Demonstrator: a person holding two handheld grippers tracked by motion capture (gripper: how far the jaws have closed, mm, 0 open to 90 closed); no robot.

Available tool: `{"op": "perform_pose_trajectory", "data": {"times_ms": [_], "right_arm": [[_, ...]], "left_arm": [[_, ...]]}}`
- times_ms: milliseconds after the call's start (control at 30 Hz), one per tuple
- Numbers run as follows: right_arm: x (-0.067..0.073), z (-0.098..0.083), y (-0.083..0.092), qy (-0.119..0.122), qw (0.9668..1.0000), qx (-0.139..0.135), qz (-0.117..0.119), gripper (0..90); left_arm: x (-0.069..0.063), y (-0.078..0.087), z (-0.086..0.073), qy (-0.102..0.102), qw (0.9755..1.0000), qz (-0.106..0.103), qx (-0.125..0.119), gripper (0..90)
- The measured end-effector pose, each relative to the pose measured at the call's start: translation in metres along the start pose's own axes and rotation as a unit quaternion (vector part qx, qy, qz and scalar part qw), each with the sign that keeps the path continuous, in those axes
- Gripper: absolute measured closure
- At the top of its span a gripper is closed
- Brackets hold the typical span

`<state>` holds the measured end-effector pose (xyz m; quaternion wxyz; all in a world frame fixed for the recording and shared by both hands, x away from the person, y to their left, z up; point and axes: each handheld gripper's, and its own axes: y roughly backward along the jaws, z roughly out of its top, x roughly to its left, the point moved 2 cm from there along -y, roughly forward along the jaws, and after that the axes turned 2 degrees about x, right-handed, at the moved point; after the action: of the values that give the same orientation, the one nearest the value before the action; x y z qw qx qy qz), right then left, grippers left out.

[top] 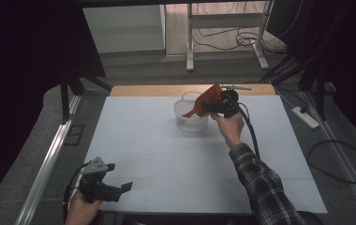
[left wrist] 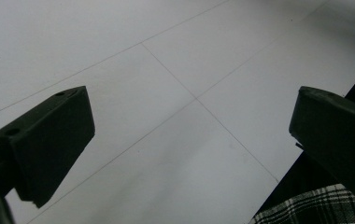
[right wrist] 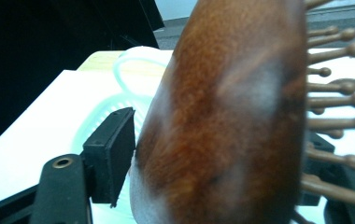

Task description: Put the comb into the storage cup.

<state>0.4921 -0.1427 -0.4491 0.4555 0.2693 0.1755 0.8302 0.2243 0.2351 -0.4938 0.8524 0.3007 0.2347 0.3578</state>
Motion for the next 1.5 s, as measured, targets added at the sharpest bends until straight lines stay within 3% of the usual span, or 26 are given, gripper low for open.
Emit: {"op": "perform_pose_trajectory", "data": {"times_ms": [333,800,1200,1500], "right_arm": [[-0.001,0.001,0.002,0.012,0.9999,0.007,-0.007,23.9],[0.006,0.001,0.004,0.056,0.9978,0.026,-0.025,18.2],[0.011,0.003,0.009,0.079,0.9959,0.037,-0.022,15.6],[0.011,0.001,0.012,0.099,0.993,0.061,-0.019,13.1]], "left_arm": [[0.0,0.0,0.0,0.001,1.0,0.001,0.001,0.1],[0.0,0.0,0.0,0.001,1.0,0.0,0.001,0.2],[0.0,0.0,0.0,0.001,1.0,0.0,0.001,0.2],[0.0,-0.001,0.0,0.002,1.0,-0.001,0.001,0.3]]}}
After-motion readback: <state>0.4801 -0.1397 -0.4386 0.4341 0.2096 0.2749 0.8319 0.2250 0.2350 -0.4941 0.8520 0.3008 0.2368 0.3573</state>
